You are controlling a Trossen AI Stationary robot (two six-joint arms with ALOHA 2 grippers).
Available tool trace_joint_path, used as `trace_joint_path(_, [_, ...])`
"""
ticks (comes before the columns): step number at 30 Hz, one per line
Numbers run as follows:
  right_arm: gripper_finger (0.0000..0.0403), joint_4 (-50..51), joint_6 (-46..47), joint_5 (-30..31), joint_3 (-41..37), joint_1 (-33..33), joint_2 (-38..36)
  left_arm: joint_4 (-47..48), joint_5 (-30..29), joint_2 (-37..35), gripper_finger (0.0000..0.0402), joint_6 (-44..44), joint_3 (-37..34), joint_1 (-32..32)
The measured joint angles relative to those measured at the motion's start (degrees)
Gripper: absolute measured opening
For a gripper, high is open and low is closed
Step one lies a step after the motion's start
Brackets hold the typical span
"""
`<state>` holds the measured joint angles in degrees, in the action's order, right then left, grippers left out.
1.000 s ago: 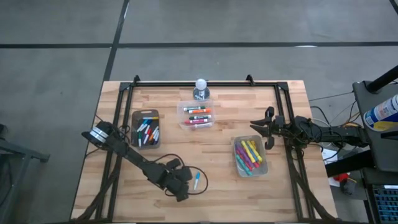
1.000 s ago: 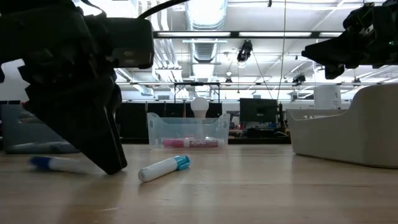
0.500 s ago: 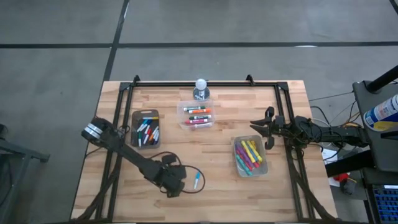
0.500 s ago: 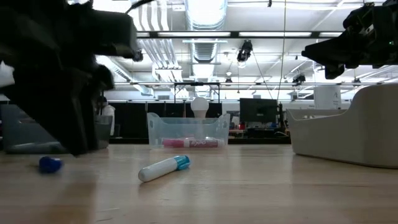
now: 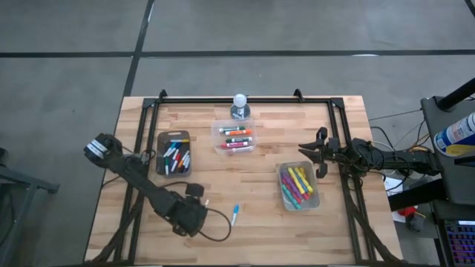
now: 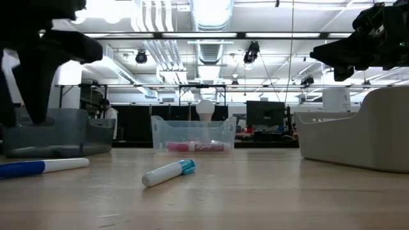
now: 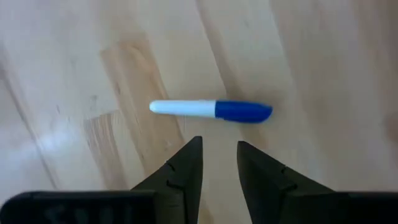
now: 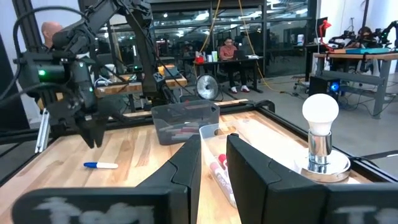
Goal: Pick & Place Markers
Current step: Put the dark blue mini marker into the transparent black bin
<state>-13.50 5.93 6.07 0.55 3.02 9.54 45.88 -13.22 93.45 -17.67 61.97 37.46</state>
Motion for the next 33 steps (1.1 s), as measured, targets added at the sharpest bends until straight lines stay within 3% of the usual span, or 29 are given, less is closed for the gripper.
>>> trace_joint_path(4, [0.0068,0.0,0.0,0.0,0.0,0.0,0.0,-2.3,-1.1,0.5,0.0108,10.0,-2.3,0.2])
trace_joint_path(8, [0.0068,0.0,-0.1,0.0,0.0,0.0,0.0,-5.0,-5.9,0.8,0.0108,21.2,-4.3,0.2])
trace_joint_path(12, [0.0068,0.0,-0.1,0.0,0.0,0.0,0.0,-6.7,-11.2,0.8,0.0108,20.2,-4.1,0.2])
trace_joint_path(14, [0.0068,0.0,0.0,0.0,0.0,0.0,0.0,-7.1,-12.7,0.8,0.0108,13.4,-3.7,0.1])
trace_joint_path(17, [0.0068,0.0,-0.1,0.0,0.0,0.0,0.0,-7.8,-15.4,0.8,0.0108,-5.3,-2.8,-0.2])
trace_joint_path(24, [0.0068,0.0,0.0,0.0,0.0,0.0,0.0,-7.5,-9.6,0.8,0.0108,-41.3,-2.7,-2.4])
trace_joint_path(29, [0.0068,0.0,0.0,0.0,0.0,0.0,0.0,-8.3,-7.1,0.8,0.0108,-49.2,-4.0,-2.2])
trace_joint_path(33, [0.0068,0.0,-0.1,0.0,0.0,0.0,0.0,-9.2,-7.4,0.8,0.0108,-50.0,-4.2,-2.1])
